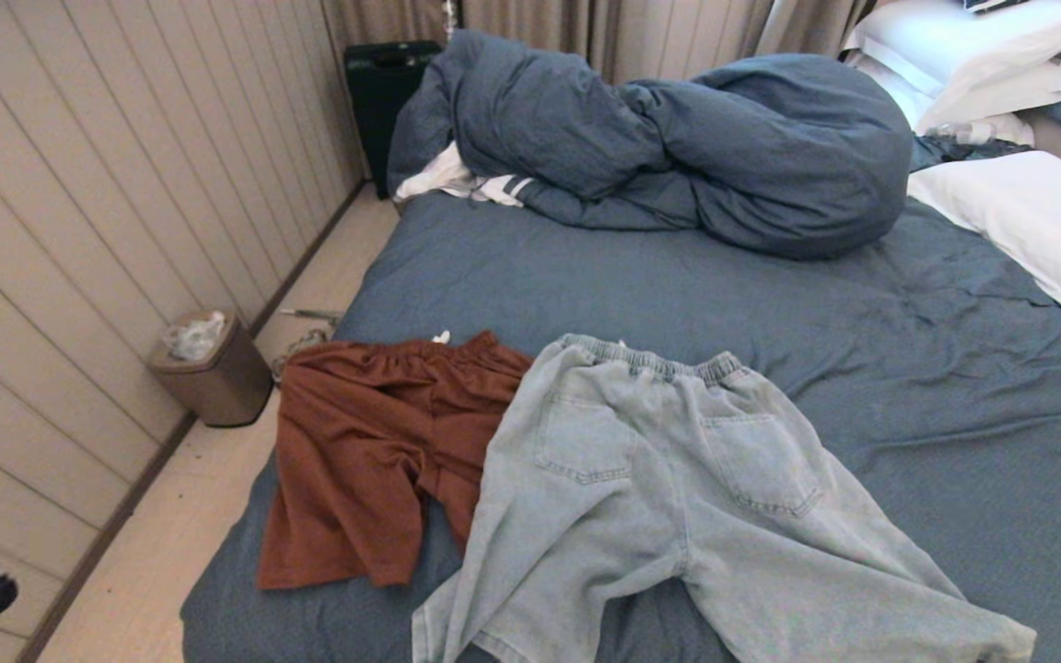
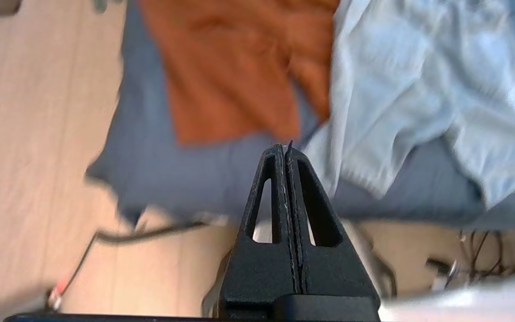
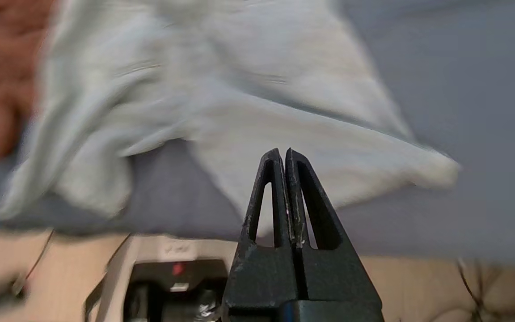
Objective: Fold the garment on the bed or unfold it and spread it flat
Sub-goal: Fold the blue shorts
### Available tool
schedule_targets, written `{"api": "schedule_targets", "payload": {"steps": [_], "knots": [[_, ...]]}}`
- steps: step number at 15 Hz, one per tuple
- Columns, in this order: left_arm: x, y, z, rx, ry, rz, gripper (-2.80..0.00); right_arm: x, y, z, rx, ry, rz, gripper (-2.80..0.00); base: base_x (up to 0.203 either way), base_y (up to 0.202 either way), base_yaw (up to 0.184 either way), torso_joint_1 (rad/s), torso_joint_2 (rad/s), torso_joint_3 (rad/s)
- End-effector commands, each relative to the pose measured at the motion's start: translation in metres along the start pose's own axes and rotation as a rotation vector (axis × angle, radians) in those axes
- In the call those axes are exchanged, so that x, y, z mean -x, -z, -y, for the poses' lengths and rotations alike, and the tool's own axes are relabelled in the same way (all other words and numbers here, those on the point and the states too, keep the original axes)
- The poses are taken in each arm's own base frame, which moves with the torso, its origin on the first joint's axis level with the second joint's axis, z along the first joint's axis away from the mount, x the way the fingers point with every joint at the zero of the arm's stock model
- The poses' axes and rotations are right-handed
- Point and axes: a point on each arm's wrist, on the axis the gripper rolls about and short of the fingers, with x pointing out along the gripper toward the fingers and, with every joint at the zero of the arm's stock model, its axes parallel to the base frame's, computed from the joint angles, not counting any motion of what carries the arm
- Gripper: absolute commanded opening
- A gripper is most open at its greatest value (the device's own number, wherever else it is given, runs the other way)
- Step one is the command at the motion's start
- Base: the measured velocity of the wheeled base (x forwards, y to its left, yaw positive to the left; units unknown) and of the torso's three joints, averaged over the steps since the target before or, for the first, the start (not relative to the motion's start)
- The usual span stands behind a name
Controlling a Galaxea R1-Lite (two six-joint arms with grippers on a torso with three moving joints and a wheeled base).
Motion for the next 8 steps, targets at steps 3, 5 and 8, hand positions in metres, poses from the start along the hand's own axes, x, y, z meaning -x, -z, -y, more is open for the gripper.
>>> {"api": "schedule_targets", "payload": {"steps": [3, 5, 8], "knots": [[0.025, 0.053, -0.008, 0.007, -0.026, 0.003, -2.8, 0.031, 0.049, 0.017, -0.075, 0.145, 0.077, -2.8, 0.0, 0.0, 0.0, 0.0, 0.0, 0.0], [0.032, 0.07, -0.01, 0.018, -0.054, 0.047, -2.8, 0.032, 0.07, 0.018, -0.085, 0.213, 0.109, -2.8, 0.0, 0.0, 0.0, 0.0, 0.0, 0.0], [0.024, 0.096, -0.014, 0.077, -0.184, -0.034, -2.8, 0.019, 0.093, 0.022, -0.131, 0.267, 0.088, -2.8, 0.0, 0.0, 0.0, 0.0, 0.0, 0.0]]}}
